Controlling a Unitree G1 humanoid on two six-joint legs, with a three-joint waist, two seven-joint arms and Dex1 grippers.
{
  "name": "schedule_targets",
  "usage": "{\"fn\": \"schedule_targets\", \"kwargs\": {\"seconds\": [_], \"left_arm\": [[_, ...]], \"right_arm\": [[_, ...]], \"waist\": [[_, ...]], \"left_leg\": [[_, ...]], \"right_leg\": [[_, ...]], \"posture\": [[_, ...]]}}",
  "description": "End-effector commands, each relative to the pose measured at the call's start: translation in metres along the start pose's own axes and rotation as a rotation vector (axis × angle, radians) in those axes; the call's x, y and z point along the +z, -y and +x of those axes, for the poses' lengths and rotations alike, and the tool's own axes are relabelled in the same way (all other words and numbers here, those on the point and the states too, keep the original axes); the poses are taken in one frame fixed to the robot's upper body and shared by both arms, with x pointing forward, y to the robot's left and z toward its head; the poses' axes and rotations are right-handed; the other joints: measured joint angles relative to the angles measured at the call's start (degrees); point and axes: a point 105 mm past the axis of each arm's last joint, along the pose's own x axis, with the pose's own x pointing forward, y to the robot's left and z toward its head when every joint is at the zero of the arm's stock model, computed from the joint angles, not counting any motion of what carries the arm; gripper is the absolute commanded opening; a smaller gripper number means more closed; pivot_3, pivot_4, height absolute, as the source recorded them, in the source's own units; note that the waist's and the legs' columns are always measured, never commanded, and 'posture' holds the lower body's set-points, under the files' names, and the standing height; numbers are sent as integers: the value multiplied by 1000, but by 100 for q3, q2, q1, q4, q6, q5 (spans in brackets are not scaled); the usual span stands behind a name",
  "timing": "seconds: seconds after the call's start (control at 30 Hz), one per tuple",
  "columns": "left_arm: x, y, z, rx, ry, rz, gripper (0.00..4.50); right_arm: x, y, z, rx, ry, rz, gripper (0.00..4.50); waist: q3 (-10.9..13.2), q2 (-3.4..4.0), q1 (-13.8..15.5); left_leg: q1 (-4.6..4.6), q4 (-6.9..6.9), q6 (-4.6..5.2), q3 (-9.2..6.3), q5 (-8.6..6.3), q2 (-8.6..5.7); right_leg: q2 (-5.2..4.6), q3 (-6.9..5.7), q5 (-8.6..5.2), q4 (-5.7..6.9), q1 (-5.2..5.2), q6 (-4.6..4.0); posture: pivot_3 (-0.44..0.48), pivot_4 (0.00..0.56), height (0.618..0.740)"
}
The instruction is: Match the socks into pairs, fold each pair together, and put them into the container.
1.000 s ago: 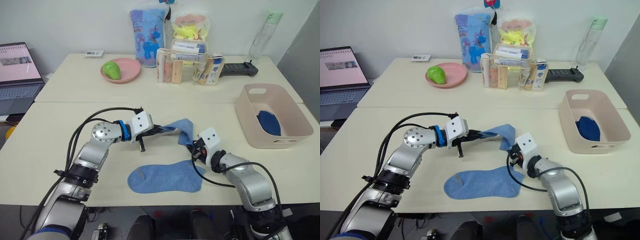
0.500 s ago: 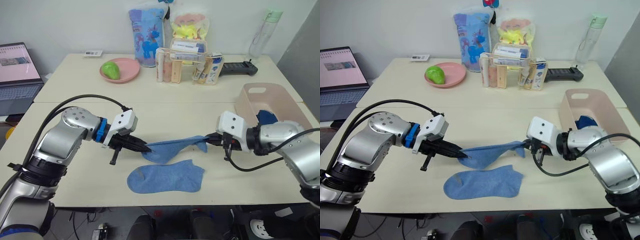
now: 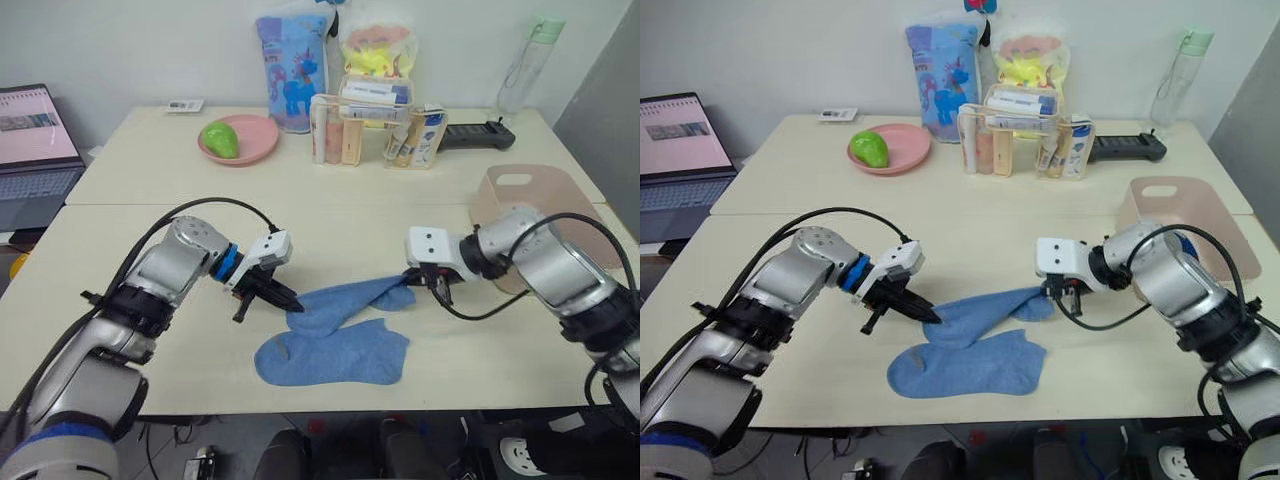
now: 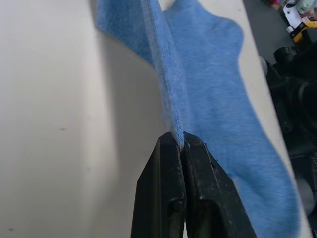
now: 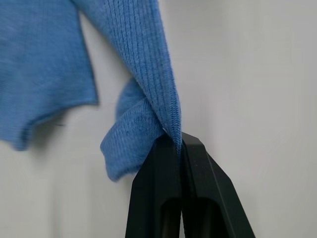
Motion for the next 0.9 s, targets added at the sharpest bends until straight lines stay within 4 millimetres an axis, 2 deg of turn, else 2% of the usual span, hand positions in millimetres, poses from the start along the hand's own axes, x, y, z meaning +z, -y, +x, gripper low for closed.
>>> {"fn": "schedule_targets", "kwargs": {"seconds": [0.03, 0.17, 0.37, 0.4, 0.47, 0.63, 0.73, 0.83, 0.9], "left_arm": [[4, -24, -12, 109, -36, 76, 0], [7, -42, -14, 176, -76, 136, 0], [7, -54, -14, 235, -57, 120, 0], [10, -54, -16, 237, -33, 123, 202], [17, -55, -21, 254, 16, 127, 574], [24, -55, -41, 299, 78, 122, 2043], [19, -51, -56, 328, 117, 86, 3006], [13, -47, -71, 371, 173, 10, 3913], [12, -43, -79, 405, 275, -80, 4484]], "right_arm": [[4, 19, -11, -79, 1, -93, 726], [-1, 31, -22, -166, -21, -155, 2014], [-3, 35, -42, -283, -7, -172, 4217], [-1, 35, -47, -321, 22, -134, 4446], [2, 32, -53, -383, 81, -61, 4452], [9, 12, -54, -450, 195, 103, 4452], [6, -6, -44, -474, 257, 260, 4452], [6, -17, -35, -520, 291, 338, 4452], [7, -23, -29, -547, 313, 391, 4452]], "waist": [[0, 0, 0], [0, 0, -10], [0, 0, -6], [0, 0, -6], [0, -1, -1], [0, -1, 9], [-1, -1, 7], [-1, -1, -19], [-2, 0, -27]], "left_leg": [[-5, 4, 0, -1, 0, 0], [-16, 28, 0, 1, 0, 0], [-19, 37, 1, 0, -1, -1], [-20, 37, 1, 0, -1, -1], [-22, 38, 2, 1, -1, -1], [-25, 40, 1, -5, -1, 0], [-25, 39, 1, -8, -1, -1], [-23, 39, 1, -12, -1, -1], [-21, 38, 2, -11, -2, -2]], "right_leg": [[-2, -2, 0, 1, -5, 0], [-5, 1, 0, 3, -10, 0], [-6, 2, 0, 9, -12, 0], [-6, 1, 0, 9, -12, 0], [-6, 3, 0, 11, -12, 0], [-6, 2, 0, 14, -12, 0], [-6, 1, 0, 15, -12, 0], [-4, 3, 0, 20, -12, 0], [-4, 7, 0, 22, -12, 0]], "posture": [[0, 150, 703], [0, 150, 703], [0, 150, 703], [0, 150, 703], [0, 150, 703], [0, 150, 703], [0, 150, 703], [0, 150, 703], [0, 150, 703]]}}
